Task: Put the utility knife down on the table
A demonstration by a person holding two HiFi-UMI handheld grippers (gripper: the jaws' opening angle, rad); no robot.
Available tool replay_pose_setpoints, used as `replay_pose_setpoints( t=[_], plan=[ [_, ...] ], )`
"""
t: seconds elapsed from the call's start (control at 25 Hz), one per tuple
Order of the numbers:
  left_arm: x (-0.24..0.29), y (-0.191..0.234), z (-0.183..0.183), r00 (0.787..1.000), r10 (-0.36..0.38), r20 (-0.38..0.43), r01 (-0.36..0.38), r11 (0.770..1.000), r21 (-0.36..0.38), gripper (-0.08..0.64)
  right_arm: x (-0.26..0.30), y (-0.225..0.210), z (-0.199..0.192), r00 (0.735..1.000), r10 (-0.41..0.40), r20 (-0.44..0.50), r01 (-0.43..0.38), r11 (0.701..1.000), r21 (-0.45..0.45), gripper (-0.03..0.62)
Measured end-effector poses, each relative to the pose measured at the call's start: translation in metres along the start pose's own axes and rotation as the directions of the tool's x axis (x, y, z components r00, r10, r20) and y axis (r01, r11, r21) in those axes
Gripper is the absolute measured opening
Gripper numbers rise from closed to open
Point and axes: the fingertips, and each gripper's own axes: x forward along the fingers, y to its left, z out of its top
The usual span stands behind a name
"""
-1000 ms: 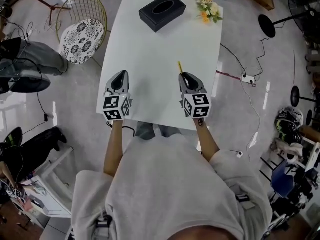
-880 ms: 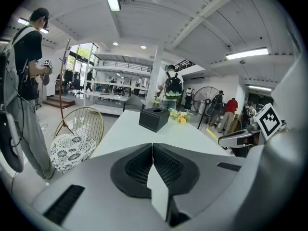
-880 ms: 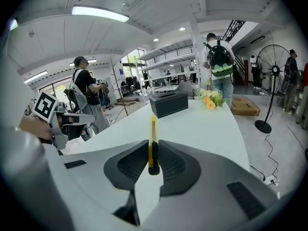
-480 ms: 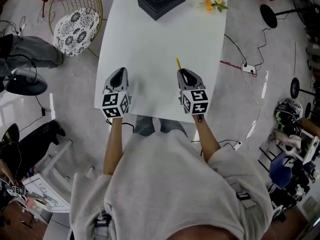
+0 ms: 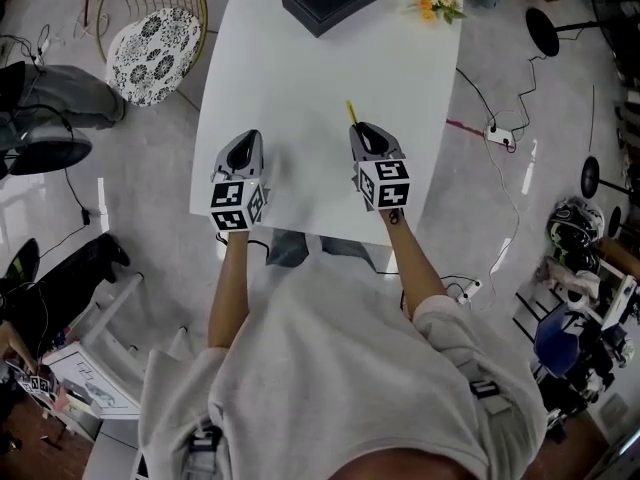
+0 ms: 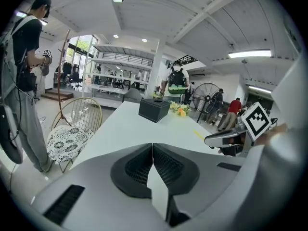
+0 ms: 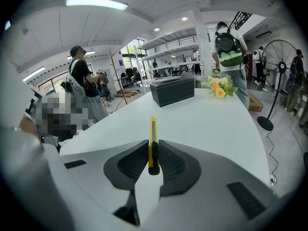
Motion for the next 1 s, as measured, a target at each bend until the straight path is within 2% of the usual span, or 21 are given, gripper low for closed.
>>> replay_pose_setpoints(
  t=[0.36,0.6,1.0],
  plan=[
    [0.006,-0.009,-0.002,1.000,-0.022,-0.011,0.022,1.000,0.003,0.020,0.045,-0.014,0.022,0.999,-0.011,-0.040,0.010,1.000,-0.017,0.080],
    [0.009,-0.016,-0.005,0.999,-0.036,-0.018,0.036,0.999,0.001,0.020,0.076,-0.033,0.028,0.991,-0.060,-0.117,0.058,0.998,-0.018,0.080],
    [0.006,-0.016,-0.013,0.999,-0.036,-0.036,0.036,0.999,-0.003,0.020,0.109,-0.044,0.039,0.973,-0.087,-0.213,0.082,0.996,-0.031,0.080]
  ],
)
